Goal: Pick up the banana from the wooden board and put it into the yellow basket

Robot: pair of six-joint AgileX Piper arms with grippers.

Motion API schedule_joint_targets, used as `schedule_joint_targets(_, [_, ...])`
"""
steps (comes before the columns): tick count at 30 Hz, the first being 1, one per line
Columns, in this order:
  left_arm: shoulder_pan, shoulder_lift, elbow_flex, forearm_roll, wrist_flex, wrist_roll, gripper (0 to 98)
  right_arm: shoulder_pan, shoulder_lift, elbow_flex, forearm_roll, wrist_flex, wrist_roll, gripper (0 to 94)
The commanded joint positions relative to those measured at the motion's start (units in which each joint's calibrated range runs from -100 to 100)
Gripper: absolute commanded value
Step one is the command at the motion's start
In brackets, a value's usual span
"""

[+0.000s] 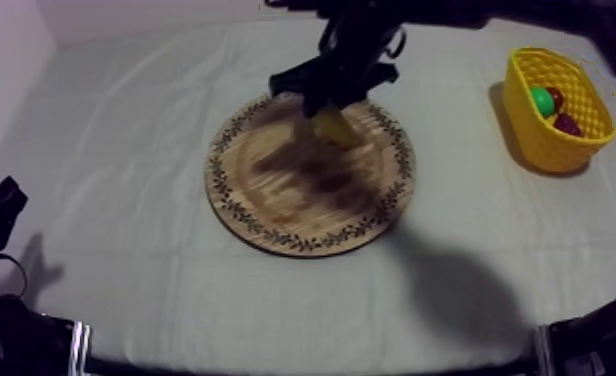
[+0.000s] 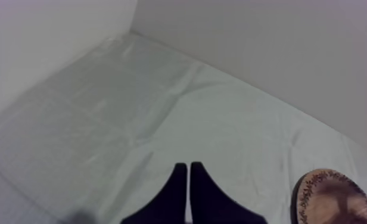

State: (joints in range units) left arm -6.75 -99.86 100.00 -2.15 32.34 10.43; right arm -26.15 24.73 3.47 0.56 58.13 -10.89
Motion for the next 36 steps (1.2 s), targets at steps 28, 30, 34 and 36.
schedule_joint_targets(28, [-0.02,0.04,0.00,0.03,0.00,-0.01,0.1,29.76,-28.40,16.64,1.08,-2.33,4.60,18.8])
schedule_joint_targets(30, [-0.02,0.04,0.00,0.03,0.00,-0.01,0.1,30.90,-26.95,17.81,1.33,-3.75,4.82,18.8])
schedule_joint_targets(34, [-0.02,0.04,0.00,0.03,0.00,-0.01,0.1,32.15,-23.91,20.30,2.45,-6.31,4.37,20.5])
schedule_joint_targets(36, [-0.02,0.04,0.00,0.03,0.00,-0.01,0.1,32.51,-22.62,21.53,2.80,-7.55,4.13,23.7])
